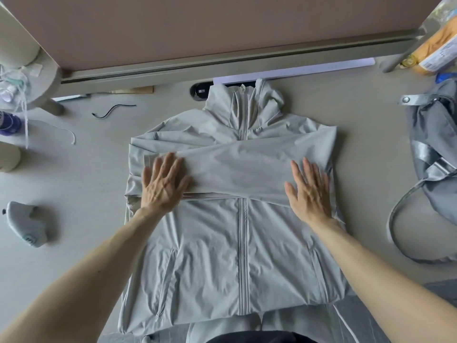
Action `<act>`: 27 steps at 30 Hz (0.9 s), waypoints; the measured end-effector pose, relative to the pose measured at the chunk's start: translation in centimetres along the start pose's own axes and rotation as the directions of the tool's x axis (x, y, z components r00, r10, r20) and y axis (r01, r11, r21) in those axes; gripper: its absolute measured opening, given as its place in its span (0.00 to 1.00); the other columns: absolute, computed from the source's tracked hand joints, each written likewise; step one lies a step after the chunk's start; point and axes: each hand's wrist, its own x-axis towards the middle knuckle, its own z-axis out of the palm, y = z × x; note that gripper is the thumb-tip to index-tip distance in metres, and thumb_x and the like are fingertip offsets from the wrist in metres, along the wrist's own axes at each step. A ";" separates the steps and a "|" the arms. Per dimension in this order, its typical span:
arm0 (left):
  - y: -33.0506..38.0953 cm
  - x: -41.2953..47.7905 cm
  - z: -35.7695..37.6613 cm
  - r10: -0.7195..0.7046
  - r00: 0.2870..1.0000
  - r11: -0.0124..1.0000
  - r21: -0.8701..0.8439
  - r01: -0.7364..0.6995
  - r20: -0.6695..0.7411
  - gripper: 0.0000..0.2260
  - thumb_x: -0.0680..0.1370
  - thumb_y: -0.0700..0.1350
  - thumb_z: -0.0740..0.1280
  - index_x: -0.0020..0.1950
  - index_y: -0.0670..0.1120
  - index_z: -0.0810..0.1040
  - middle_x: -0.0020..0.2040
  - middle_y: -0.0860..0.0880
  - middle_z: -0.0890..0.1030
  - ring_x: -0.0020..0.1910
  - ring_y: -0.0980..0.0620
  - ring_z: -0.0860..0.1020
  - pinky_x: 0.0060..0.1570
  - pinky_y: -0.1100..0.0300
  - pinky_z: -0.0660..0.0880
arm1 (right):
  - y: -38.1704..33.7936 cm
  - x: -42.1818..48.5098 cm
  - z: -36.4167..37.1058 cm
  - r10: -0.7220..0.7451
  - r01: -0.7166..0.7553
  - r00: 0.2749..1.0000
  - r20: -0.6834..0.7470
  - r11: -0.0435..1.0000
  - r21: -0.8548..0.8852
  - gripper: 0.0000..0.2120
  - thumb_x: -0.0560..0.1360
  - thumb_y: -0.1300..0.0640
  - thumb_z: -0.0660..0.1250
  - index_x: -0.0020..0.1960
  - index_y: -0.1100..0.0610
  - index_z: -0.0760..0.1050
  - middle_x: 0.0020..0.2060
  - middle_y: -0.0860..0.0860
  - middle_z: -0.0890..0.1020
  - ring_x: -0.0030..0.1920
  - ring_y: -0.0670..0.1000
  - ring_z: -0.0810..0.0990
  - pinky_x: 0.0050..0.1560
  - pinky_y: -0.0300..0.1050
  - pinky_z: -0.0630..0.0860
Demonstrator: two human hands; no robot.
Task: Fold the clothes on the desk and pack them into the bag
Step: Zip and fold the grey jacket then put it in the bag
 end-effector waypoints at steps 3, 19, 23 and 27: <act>-1.4 0.0 0.5 -0.113 0.992 0.994 0.016 0.112 0.052 0.34 0.79 0.71 0.49 0.81 0.60 0.46 0.82 0.57 0.43 0.81 0.49 0.42 0.77 0.39 0.42 | 1.3 -0.1 1.2 0.057 -0.057 0.998 0.003 0.996 -0.070 0.30 0.78 0.41 0.53 0.77 0.51 0.62 0.76 0.57 0.64 0.74 0.61 0.64 0.72 0.63 0.59; -3.3 -0.2 0.0 -0.194 0.980 0.981 0.008 0.194 0.047 0.36 0.76 0.74 0.49 0.80 0.64 0.44 0.82 0.58 0.41 0.81 0.45 0.41 0.72 0.29 0.41 | 2.9 5.3 0.9 0.178 -0.171 0.979 0.101 0.983 -0.071 0.34 0.77 0.36 0.44 0.80 0.48 0.52 0.80 0.56 0.52 0.79 0.59 0.51 0.75 0.64 0.49; -3.8 -4.9 0.1 -0.190 0.981 0.979 -0.078 0.187 -0.029 0.36 0.78 0.70 0.55 0.81 0.59 0.47 0.82 0.55 0.41 0.81 0.49 0.43 0.74 0.33 0.42 | 2.1 2.0 -0.8 0.095 -0.096 0.995 0.016 0.993 0.066 0.32 0.80 0.43 0.55 0.80 0.49 0.51 0.80 0.56 0.50 0.79 0.59 0.50 0.74 0.65 0.47; -5.1 -12.6 1.7 -0.364 0.930 0.921 -0.166 0.351 -0.056 0.35 0.75 0.69 0.64 0.77 0.57 0.58 0.77 0.46 0.58 0.74 0.40 0.61 0.68 0.32 0.59 | 3.0 -6.5 -0.8 0.189 -0.155 0.972 -0.143 0.963 0.219 0.29 0.74 0.47 0.62 0.72 0.59 0.67 0.71 0.64 0.67 0.68 0.65 0.68 0.64 0.63 0.65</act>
